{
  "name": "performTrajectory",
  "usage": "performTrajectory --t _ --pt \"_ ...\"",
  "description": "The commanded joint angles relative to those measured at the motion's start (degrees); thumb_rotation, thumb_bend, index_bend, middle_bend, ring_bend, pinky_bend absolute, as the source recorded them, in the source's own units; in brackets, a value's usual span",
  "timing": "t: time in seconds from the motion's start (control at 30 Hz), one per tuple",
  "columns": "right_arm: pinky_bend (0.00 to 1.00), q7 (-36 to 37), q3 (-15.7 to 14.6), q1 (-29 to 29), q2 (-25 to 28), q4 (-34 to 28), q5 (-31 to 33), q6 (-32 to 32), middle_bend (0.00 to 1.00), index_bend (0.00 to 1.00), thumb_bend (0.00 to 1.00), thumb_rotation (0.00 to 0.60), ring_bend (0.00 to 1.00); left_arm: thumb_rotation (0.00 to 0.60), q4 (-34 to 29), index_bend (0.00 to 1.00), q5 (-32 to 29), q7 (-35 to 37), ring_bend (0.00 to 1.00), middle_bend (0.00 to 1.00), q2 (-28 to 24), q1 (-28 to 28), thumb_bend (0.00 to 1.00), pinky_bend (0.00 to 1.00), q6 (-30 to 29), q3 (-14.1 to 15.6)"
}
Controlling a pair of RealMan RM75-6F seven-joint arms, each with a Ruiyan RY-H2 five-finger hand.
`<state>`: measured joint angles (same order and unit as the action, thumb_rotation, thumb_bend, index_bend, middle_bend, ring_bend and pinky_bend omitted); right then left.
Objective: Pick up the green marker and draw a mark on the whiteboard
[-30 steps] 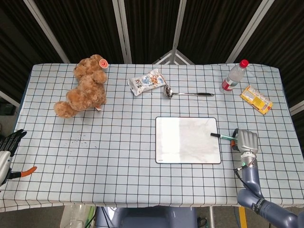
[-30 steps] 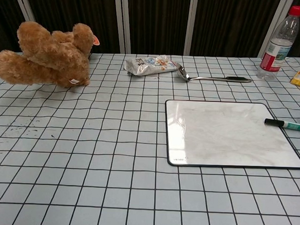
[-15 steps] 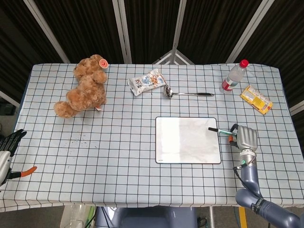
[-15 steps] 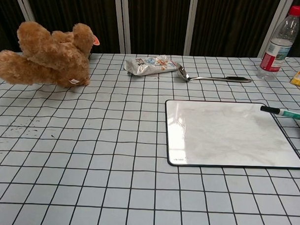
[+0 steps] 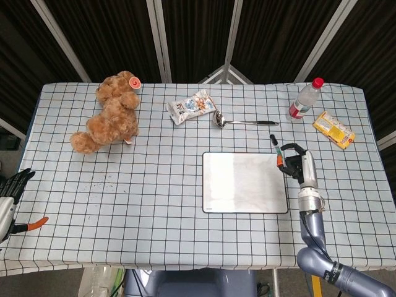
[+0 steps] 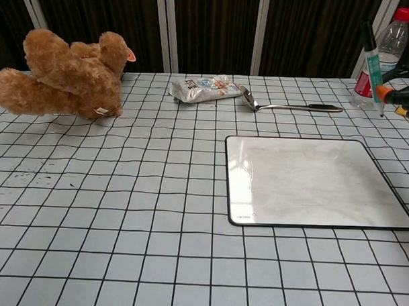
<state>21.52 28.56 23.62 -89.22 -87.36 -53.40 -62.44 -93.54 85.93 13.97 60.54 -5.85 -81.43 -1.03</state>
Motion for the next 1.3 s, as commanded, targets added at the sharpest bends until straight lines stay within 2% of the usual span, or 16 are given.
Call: performTrajectory --t 0.03,0.37,0.73,1.07,1.3 --pt "0.93 8.95 3.95 -2.47 0.51 -4.99 3.11 2.16 1.00 0.82 0.56 0.600 1.00 0.600 0.02 0.00 0.00 -0.07 0.00 0.00 0.03 0.01 0.00 0.00 0.00 0.02" --pt "0.93 11.22 3.81 -2.06 -2.54 -0.88 7.83 3.68 1.00 0.89 0.59 0.600 1.00 0.600 -0.01 0.00 -0.19 -0.05 0.00 0.00 0.06 -0.10 0.00 0.00 0.22 -0.05" --pt "0.93 10.86 4.05 -0.02 -8.64 3.67 11.63 1.99 1.00 0.90 0.59 0.600 1.00 0.600 -0.06 0.00 -0.21 0.13 0.00 0.00 -0.06 -0.11 0.00 0.00 0.34 0.01" --pt "0.92 10.86 3.65 0.81 -12.55 6.93 10.97 -0.02 1.00 0.90 0.59 0.600 1.00 0.600 -0.07 0.00 -0.05 0.48 0.00 0.00 -0.19 -0.11 0.00 0.00 0.36 0.10" --pt "0.91 11.03 2.28 0.92 -15.80 9.14 8.07 -2.97 1.00 0.90 0.60 0.600 1.00 0.600 -0.07 0.00 -0.03 0.55 0.00 0.00 -0.21 -0.12 0.00 0.00 0.42 0.14"
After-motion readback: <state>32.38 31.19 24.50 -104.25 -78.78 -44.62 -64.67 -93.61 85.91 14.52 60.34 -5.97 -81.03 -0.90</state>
